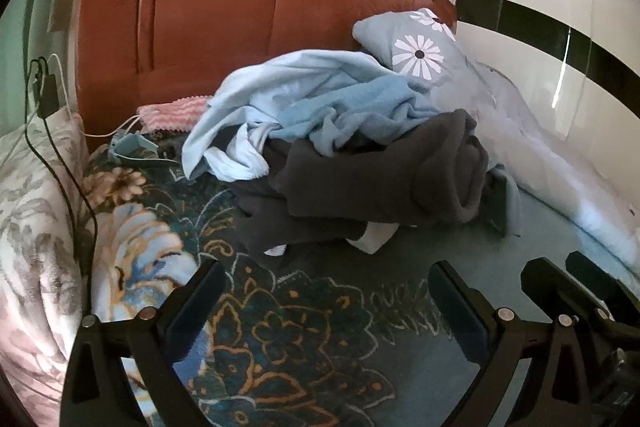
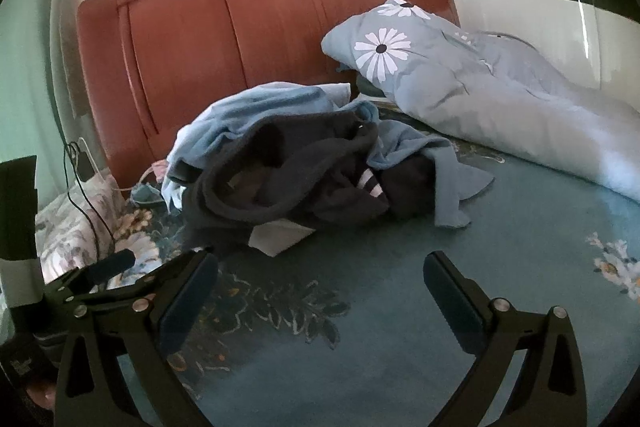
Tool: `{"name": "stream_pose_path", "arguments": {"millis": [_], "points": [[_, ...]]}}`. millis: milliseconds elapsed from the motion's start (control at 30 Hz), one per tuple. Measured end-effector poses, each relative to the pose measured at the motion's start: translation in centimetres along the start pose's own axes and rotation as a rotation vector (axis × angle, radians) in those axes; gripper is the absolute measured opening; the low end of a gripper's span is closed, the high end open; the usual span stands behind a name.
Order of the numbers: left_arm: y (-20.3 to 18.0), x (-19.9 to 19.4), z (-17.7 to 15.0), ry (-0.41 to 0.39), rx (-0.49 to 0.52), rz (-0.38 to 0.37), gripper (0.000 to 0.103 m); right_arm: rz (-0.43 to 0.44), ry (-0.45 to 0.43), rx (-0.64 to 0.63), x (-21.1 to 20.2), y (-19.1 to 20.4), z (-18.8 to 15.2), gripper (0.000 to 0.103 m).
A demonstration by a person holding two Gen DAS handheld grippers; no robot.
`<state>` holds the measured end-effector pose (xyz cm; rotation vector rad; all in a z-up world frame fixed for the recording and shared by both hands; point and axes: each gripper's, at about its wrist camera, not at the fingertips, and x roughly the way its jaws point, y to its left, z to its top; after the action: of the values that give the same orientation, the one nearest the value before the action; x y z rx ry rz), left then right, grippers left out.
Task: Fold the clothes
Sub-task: 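Approach the clothes pile on the bed with both grippers open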
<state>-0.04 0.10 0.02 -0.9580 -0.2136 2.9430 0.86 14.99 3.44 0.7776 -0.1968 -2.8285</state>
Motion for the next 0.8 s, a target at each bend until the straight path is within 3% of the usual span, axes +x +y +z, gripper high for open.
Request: {"name": "stream_pose_path", "arguments": {"millis": [133, 267, 467, 800], "points": [[-0.4, -0.5, -0.1, -0.049, 0.008, 0.016, 0.103, 0.004, 0.004, -0.022, 0.2, 0.7, 0.1, 0.103], [0.0, -1.3, -0.1, -0.084, 0.003, 0.034, 0.103, 0.015, -0.048, -0.042, -0.5, 2.0, 0.5, 0.103], [-0.2, -1.9, -0.2, -0.123, 0.017, 0.056, 0.103, 0.055, -0.050, -0.001, -0.4, 0.5, 0.1, 0.103], [-0.2, -2.8, -0.2, -0.182, 0.025, 0.057, 0.103, 0.030, -0.115, -0.036, -1.6, 1.0, 0.0, 0.103]]}}
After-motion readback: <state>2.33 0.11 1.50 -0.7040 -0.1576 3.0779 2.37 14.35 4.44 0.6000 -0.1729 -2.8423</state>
